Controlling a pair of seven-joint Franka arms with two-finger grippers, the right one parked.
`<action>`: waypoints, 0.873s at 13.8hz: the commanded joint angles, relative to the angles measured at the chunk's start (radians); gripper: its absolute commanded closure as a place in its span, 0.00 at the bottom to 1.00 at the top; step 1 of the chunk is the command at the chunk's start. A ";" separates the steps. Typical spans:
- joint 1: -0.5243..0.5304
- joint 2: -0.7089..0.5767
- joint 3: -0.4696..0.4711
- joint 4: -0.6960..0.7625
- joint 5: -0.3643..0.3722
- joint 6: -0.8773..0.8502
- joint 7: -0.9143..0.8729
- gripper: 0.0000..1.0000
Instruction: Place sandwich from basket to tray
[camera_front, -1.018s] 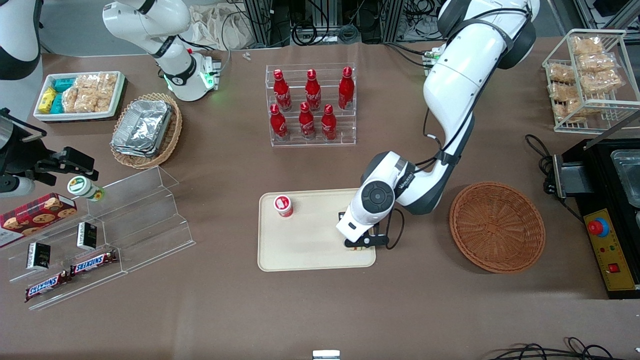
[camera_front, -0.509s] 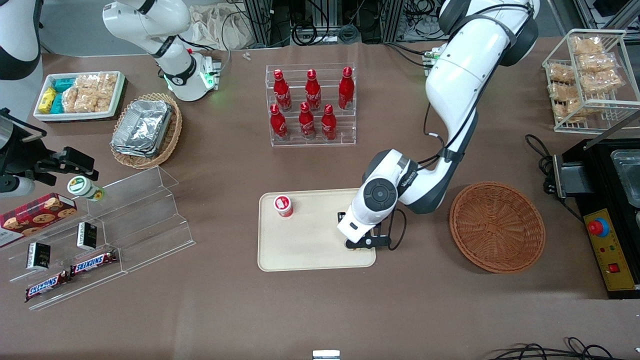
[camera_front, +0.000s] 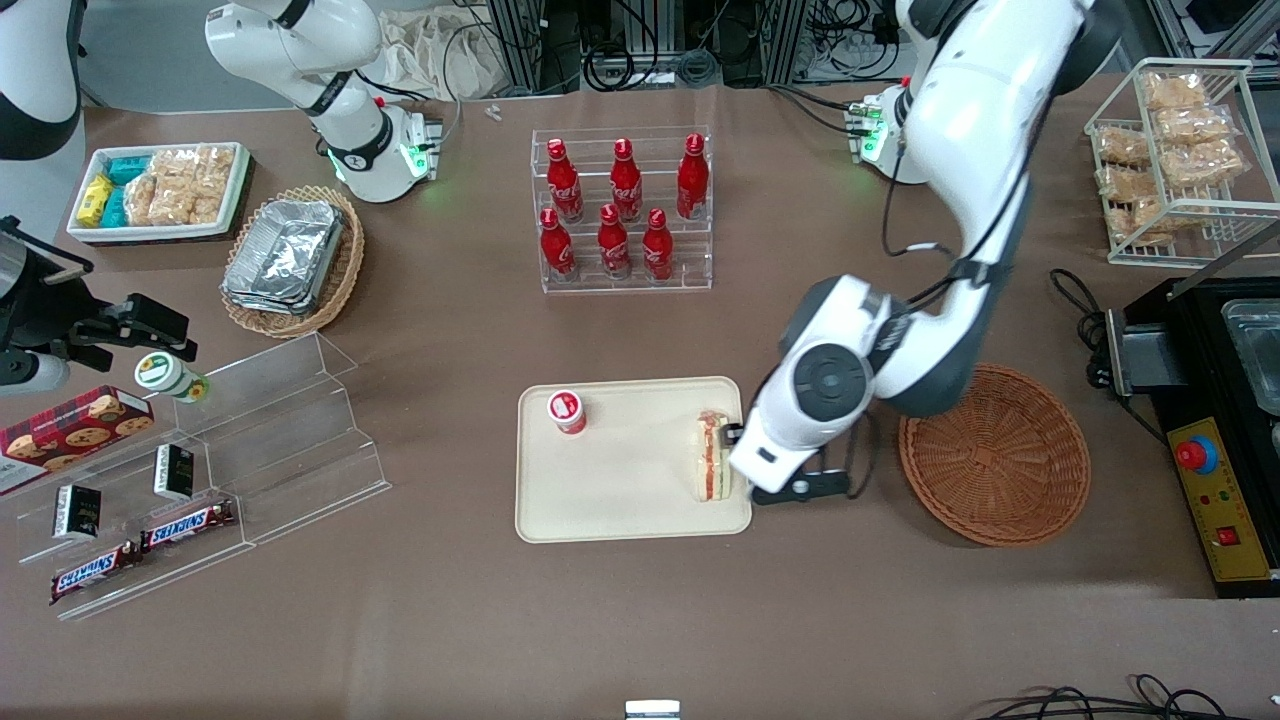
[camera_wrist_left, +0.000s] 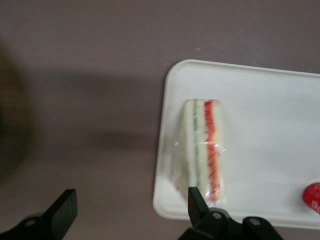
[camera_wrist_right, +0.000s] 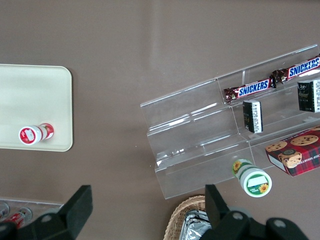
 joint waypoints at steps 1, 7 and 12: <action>0.079 -0.172 -0.008 -0.143 0.006 -0.045 0.034 0.01; 0.288 -0.444 -0.009 -0.286 -0.031 -0.117 0.188 0.01; 0.425 -0.533 -0.006 -0.276 -0.086 -0.252 0.336 0.01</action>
